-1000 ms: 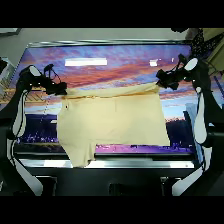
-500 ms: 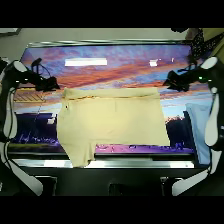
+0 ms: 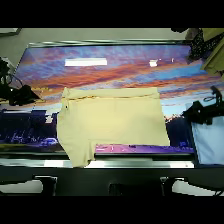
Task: Fold the clothes and pants, and hang the long-sleeved shirts on hangers.
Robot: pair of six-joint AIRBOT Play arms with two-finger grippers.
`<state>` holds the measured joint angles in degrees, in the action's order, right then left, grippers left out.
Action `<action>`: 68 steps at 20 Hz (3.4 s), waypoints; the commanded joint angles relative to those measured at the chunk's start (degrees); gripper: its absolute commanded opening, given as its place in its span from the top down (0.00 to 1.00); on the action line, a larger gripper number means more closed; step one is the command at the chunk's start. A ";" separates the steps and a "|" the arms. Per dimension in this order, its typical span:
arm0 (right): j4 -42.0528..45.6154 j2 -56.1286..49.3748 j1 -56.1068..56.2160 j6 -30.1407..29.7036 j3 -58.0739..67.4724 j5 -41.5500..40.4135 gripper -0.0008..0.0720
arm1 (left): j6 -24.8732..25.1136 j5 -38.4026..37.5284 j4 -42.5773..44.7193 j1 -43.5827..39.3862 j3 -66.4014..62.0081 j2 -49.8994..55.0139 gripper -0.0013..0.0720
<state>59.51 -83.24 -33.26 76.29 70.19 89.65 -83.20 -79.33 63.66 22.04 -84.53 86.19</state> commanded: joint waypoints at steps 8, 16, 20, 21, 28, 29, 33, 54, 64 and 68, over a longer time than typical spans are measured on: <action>2.67 2.75 -1.53 -11.87 -23.85 -7.74 0.50 | 2.36 0.87 -0.48 1.86 18.16 -10.56 0.53; 0.63 2.67 -1.53 -13.79 -25.31 -12.85 0.49 | 3.76 1.03 -0.52 1.79 18.40 -10.54 0.53; -4.59 2.58 -1.53 -16.15 -29.44 -13.90 0.49 | 3.78 1.36 -0.50 1.81 18.40 -10.54 0.53; -5.11 2.58 -1.53 -16.13 -30.32 -14.14 0.49 | 3.80 1.36 -0.50 1.81 18.40 -10.54 0.54; -9.42 2.60 -1.53 -18.34 -31.52 -12.50 0.79 | 5.55 5.18 -0.96 7.72 27.74 -14.36 0.53; -9.88 2.60 -1.53 -19.10 -31.52 -11.74 0.93 | 6.88 5.22 -1.92 8.70 30.56 -15.23 0.53; -10.54 2.64 -1.53 -19.15 -31.52 -11.04 0.95 | 12.17 4.66 -7.21 9.66 41.83 -16.35 0.53; -12.87 2.67 -1.53 -19.54 -31.52 -7.76 0.95 | 16.46 15.39 -15.54 1.77 54.18 -16.22 0.53; -16.81 5.33 5.86 -21.46 -31.39 -10.75 0.95 | 16.26 16.13 -15.93 1.66 53.83 -16.26 0.96; -16.98 10.93 10.69 -17.20 -26.99 -17.55 0.95 | 16.24 15.76 -17.68 0.66 47.23 -16.31 0.96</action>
<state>43.20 -75.61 -25.63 56.45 40.38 76.90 -66.98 -63.31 47.18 23.35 -33.30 69.95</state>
